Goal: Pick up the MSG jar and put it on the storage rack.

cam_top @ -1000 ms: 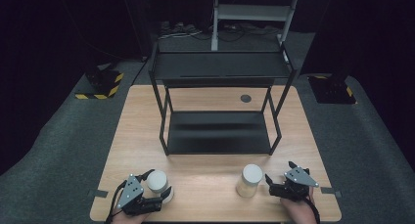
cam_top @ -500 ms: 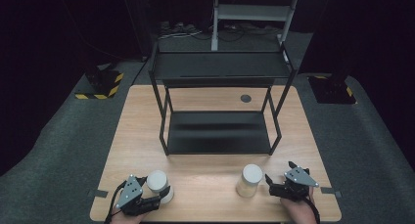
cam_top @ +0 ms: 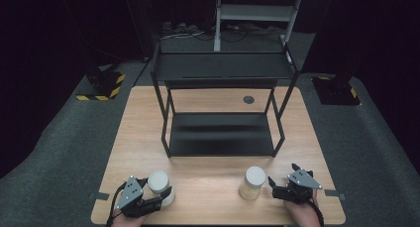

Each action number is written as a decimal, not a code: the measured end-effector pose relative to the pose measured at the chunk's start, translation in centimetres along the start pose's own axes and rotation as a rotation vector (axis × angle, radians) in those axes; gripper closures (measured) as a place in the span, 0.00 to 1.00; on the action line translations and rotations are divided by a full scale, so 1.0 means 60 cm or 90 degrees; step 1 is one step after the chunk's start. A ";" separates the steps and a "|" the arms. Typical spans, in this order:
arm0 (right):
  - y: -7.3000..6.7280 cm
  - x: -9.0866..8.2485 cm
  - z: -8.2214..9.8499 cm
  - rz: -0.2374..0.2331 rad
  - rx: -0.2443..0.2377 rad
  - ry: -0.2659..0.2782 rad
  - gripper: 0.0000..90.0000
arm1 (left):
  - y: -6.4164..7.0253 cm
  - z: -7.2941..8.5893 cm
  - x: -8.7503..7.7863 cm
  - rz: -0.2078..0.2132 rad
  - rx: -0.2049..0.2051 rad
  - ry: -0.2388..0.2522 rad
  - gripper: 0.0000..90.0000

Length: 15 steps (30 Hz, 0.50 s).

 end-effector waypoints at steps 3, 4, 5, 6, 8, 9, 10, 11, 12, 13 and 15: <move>0.000 0.000 0.000 0.001 0.000 -0.001 0.00 | -0.001 -0.006 -0.001 -0.008 -0.006 0.007 0.38; -0.001 0.001 -0.001 0.001 -0.001 -0.004 0.00 | -0.002 -0.015 -0.002 -0.014 0.001 0.012 0.38; -0.001 0.001 -0.001 0.001 -0.001 -0.004 0.00 | -0.002 -0.015 -0.002 -0.014 0.001 0.012 0.38; -0.002 0.001 -0.001 0.002 -0.004 -0.005 0.00 | -0.003 -0.025 -0.002 -0.019 0.007 0.018 0.38; -0.003 0.001 -0.001 0.003 -0.006 -0.003 0.00 | -0.004 -0.030 -0.002 -0.022 0.007 0.021 0.38; -0.003 0.001 -0.001 0.003 -0.006 -0.004 0.00 | -0.006 -0.041 -0.001 -0.027 0.003 0.023 0.38; -0.003 0.001 -0.001 0.003 -0.006 -0.004 0.00 | -0.006 -0.041 -0.001 -0.027 0.003 0.023 0.38; -0.002 0.001 -0.001 0.003 -0.005 -0.004 0.00 | -0.008 -0.052 0.000 -0.027 0.012 0.027 0.38; -0.002 0.001 -0.001 0.003 -0.005 -0.004 0.00 | -0.010 -0.058 0.001 -0.027 0.016 0.030 0.38; -0.002 0.001 -0.001 0.003 -0.005 -0.004 0.00 | -0.010 -0.058 0.001 -0.027 0.016 0.030 0.38; -0.002 0.001 -0.001 0.002 -0.005 -0.004 0.00 | -0.014 -0.074 0.004 -0.025 0.020 0.039 0.38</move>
Point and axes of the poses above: each handheld gripper's, and its own axes: x roughly forward along the jaws, z roughly out of its underside, y roughly to its right, the point moved 7 cm from there along x, roughly forward along the jaws, and after that the axes turned 9 degrees about x, right-handed, at the moved point
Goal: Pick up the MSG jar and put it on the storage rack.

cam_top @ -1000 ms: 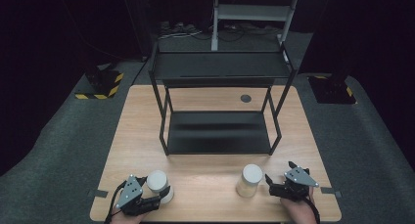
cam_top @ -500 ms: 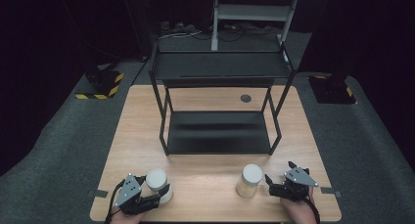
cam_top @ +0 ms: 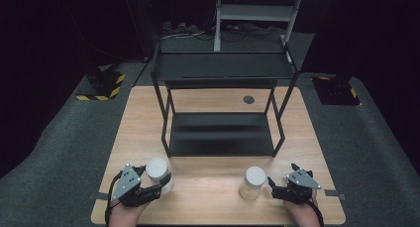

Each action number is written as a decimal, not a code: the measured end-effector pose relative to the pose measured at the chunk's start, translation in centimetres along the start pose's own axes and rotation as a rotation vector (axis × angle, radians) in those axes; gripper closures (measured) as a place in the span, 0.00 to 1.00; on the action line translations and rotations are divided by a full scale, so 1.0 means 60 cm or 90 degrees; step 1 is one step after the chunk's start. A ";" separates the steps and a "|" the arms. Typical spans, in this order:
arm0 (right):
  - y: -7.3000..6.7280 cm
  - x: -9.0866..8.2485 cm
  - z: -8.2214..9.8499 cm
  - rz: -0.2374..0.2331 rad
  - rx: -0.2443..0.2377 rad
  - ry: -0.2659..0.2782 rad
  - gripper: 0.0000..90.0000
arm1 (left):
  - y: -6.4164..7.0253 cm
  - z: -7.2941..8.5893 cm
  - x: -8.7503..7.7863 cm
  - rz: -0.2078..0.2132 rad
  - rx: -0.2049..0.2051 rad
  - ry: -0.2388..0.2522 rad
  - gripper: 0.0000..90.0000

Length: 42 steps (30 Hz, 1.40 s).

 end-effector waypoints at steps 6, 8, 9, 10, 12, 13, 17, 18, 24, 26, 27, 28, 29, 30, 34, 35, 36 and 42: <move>0.000 0.000 0.000 -0.001 -0.001 0.001 0.00 | -0.006 -0.026 0.010 -0.004 0.010 0.008 0.38; 0.000 0.000 0.000 -0.001 -0.001 0.001 0.00 | -0.008 -0.033 0.013 -0.005 0.009 0.011 0.38; 0.000 0.000 0.000 -0.001 -0.001 0.001 0.00 | -0.011 -0.040 0.017 -0.004 0.010 0.014 0.38; 0.000 0.000 0.000 -0.001 -0.001 0.001 0.00 | -0.011 -0.040 0.017 -0.004 0.010 0.014 0.38; 0.000 0.000 0.000 -0.001 -0.001 0.001 0.00 | -0.013 -0.046 0.022 -0.006 0.014 0.014 0.38; 0.000 0.000 0.000 -0.002 0.000 0.001 0.00 | -0.016 -0.051 0.026 -0.006 0.012 0.015 0.38; 0.001 0.000 0.000 -0.002 0.000 0.001 0.00 | -0.023 -0.058 0.033 -0.008 0.009 0.020 0.38; 0.001 0.000 0.000 -0.003 0.000 0.001 0.00 | -0.024 -0.060 0.035 -0.009 0.009 0.020 0.38; 0.001 0.000 0.000 -0.003 0.000 0.001 0.00 | -0.035 -0.074 0.043 -0.014 0.005 0.029 0.38; 0.001 0.000 0.000 -0.003 0.000 0.001 0.00 | -0.037 -0.080 0.045 -0.018 0.010 0.030 0.38; 0.001 0.000 0.000 -0.003 0.000 0.001 0.00 | -0.038 -0.083 0.046 -0.018 0.009 0.032 0.38; 0.001 0.000 0.000 -0.003 0.001 0.001 0.00 | -0.040 -0.086 0.047 -0.018 0.007 0.033 0.38; 0.001 0.000 0.000 -0.004 0.001 0.001 0.00 | -0.042 -0.089 0.048 -0.016 0.005 0.035 0.38; 0.002 0.000 0.000 -0.004 0.001 0.001 0.00 | -0.042 -0.089 0.048 -0.016 0.005 0.035 0.38; 0.002 -0.001 0.000 -0.004 0.002 0.002 0.00 | -0.046 -0.104 0.053 -0.021 0.009 0.042 0.38; 0.002 -0.001 0.000 -0.004 0.002 0.002 0.00 | -0.048 -0.110 0.054 -0.023 0.009 0.046 0.38; 0.001 0.000 0.000 -0.003 0.001 0.002 0.00 | -0.048 -0.110 0.054 -0.023 0.009 0.046 0.38; 0.001 0.000 0.000 -0.003 0.001 0.001 0.00 | -0.058 -0.136 0.063 -0.028 0.011 0.056 0.38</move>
Point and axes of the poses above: each handheld gripper's, and its own axes: x roughly forward along the jaws, z roughly out of its underside, y roughly to its right, the point moved 7 cm from there along x, roughly forward along the jaws, and after that the axes turned 9 degrees about x, right-handed, at the moved point
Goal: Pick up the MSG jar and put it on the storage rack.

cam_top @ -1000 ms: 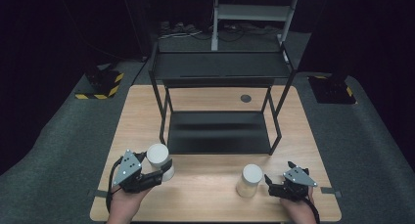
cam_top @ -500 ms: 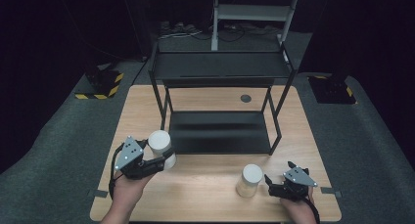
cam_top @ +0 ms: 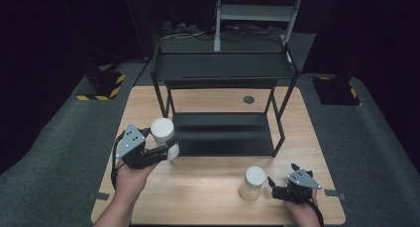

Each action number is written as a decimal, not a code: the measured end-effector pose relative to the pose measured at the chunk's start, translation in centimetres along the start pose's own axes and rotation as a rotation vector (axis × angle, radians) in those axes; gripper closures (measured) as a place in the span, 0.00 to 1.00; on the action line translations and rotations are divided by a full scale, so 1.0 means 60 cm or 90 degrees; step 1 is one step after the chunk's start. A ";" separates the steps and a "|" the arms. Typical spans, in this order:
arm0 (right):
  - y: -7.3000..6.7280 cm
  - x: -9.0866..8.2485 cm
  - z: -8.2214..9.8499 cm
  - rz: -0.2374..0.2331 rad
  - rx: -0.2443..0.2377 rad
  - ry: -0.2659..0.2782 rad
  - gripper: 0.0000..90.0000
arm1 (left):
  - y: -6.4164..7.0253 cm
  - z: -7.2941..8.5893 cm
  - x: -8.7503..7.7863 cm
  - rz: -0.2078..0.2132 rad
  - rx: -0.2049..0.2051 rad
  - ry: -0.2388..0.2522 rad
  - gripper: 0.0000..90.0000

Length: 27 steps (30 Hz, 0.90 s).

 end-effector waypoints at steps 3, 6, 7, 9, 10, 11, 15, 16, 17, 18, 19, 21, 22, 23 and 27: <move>0.000 0.000 0.000 -0.001 -0.002 -0.001 0.00 | -0.002 -0.007 0.004 -0.001 -0.002 0.004 0.38; 0.000 0.000 0.000 -0.001 -0.002 -0.001 0.00 | -0.006 -0.023 0.012 -0.002 -0.001 0.014 0.38; 0.000 0.000 0.000 -0.001 -0.001 0.000 0.00 | -0.007 -0.027 0.015 -0.003 -0.001 0.016 0.38; 0.001 0.000 0.000 -0.002 0.001 0.001 0.00 | -0.010 -0.036 0.019 -0.003 -0.001 0.019 0.38; 0.001 0.000 0.000 -0.002 0.002 0.000 0.00 | -0.012 -0.040 0.020 -0.003 0.000 0.020 0.38; 0.001 0.000 0.000 -0.002 0.002 0.000 0.00 | -0.013 -0.045 0.023 -0.003 -0.002 0.024 0.38; 0.001 0.000 0.000 -0.002 0.001 0.001 0.00 | -0.017 -0.061 0.029 -0.003 0.000 0.031 0.38; 0.001 0.000 0.000 -0.002 0.002 0.000 0.00 | -0.018 -0.065 0.030 -0.002 0.000 0.031 0.38; 0.001 0.000 0.000 -0.002 0.003 0.001 0.00 | -0.018 -0.065 0.030 -0.002 0.000 0.031 0.38; 0.001 0.000 0.000 -0.002 0.003 0.001 0.00 | -0.019 -0.069 0.032 -0.002 0.000 0.033 0.38; 0.001 0.000 0.000 -0.002 0.003 0.001 0.00 | -0.020 -0.072 0.034 -0.002 0.000 0.034 0.38; 0.001 0.000 0.000 -0.002 0.003 0.001 0.00 | -0.022 -0.081 0.038 -0.003 -0.001 0.038 0.38; 0.001 0.000 0.000 -0.002 0.003 0.001 0.00 | -0.022 -0.081 0.038 -0.003 -0.001 0.038 0.38; 0.001 0.000 0.000 -0.002 0.003 0.001 0.00 | -0.023 -0.084 0.039 -0.004 -0.001 0.040 0.38; 0.002 -0.001 0.001 -0.002 0.004 0.002 0.00 | -0.026 -0.094 0.045 -0.005 -0.003 0.047 0.38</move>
Point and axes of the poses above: each handheld gripper's, and its own axes: x roughly forward along the jaws, z roughly out of its underside, y roughly to its right, the point moved 7 cm from there along x, roughly forward along the jaws, and after that the axes turned 9 degrees about x, right-handed, at the moved point
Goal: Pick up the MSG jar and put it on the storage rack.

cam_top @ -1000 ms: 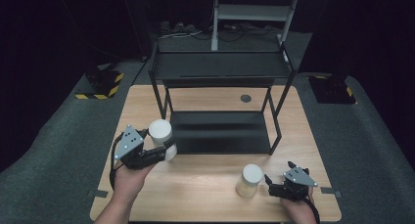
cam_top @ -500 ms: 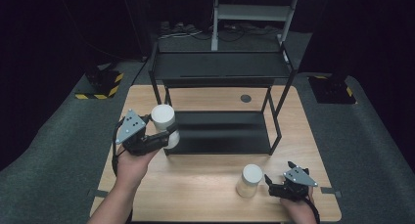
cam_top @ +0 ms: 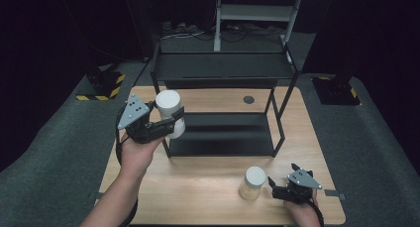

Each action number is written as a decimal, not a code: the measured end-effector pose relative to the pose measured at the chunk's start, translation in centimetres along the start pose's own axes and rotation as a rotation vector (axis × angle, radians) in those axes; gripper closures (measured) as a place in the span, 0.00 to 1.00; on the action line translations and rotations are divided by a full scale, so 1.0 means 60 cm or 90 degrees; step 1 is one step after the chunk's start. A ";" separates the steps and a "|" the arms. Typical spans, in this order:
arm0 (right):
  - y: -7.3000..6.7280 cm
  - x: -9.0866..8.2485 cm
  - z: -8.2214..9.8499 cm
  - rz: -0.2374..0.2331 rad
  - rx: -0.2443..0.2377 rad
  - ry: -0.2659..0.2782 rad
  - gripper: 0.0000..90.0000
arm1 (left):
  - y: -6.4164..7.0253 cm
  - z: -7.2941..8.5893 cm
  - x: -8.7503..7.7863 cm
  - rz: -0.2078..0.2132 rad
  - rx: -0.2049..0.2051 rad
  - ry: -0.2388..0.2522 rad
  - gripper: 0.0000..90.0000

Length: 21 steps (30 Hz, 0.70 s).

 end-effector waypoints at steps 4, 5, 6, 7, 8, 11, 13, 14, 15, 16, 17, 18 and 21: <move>0.000 0.000 0.000 0.000 0.000 0.000 0.00 | -0.002 -0.012 0.008 -0.001 0.005 0.005 0.38; 0.000 0.000 0.000 0.000 0.001 0.000 0.00 | -0.003 -0.014 0.010 -0.002 0.004 0.007 0.38; 0.000 0.000 0.000 0.000 0.001 0.000 0.00 | -0.004 -0.016 0.012 -0.001 0.005 0.008 0.38; 0.000 0.000 0.000 0.000 0.001 0.000 0.00 | -0.004 -0.018 0.014 0.000 0.003 0.010 0.38; 0.000 0.000 0.000 0.000 0.001 0.000 0.00 | -0.005 -0.020 0.015 0.000 0.003 0.011 0.38; 0.000 0.000 0.000 0.000 0.001 0.000 0.00 | -0.007 -0.024 0.018 0.000 0.003 0.014 0.38; 0.000 0.000 0.000 0.001 0.001 0.000 0.00 | -0.008 -0.028 0.022 0.000 0.001 0.017 0.38; 0.000 0.000 0.000 0.001 0.001 0.000 0.00 | -0.009 -0.030 0.023 0.000 0.002 0.018 0.38; 0.000 0.000 0.000 0.001 0.000 0.000 0.00 | -0.009 -0.032 0.024 0.000 0.000 0.020 0.38; 0.000 0.000 0.000 0.001 0.000 0.000 0.00 | -0.010 -0.034 0.025 0.000 -0.001 0.021 0.38; 0.000 0.000 0.000 0.002 0.001 0.000 0.00 | -0.012 -0.037 0.028 0.000 -0.005 0.025 0.38; 0.000 0.000 0.000 0.002 0.001 0.000 0.00 | -0.012 -0.037 0.028 0.000 -0.005 0.025 0.38; 0.000 0.000 0.000 0.003 0.001 0.001 0.00 | -0.015 -0.046 0.032 0.001 -0.006 0.029 0.38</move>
Point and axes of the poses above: each handheld gripper's, and its own axes: x roughly forward along the jaws, z roughly out of its underside, y roughly to its right, the point moved 7 cm from there along x, roughly forward along the jaws, and after that the axes turned 9 degrees about x, right-handed, at the moved point
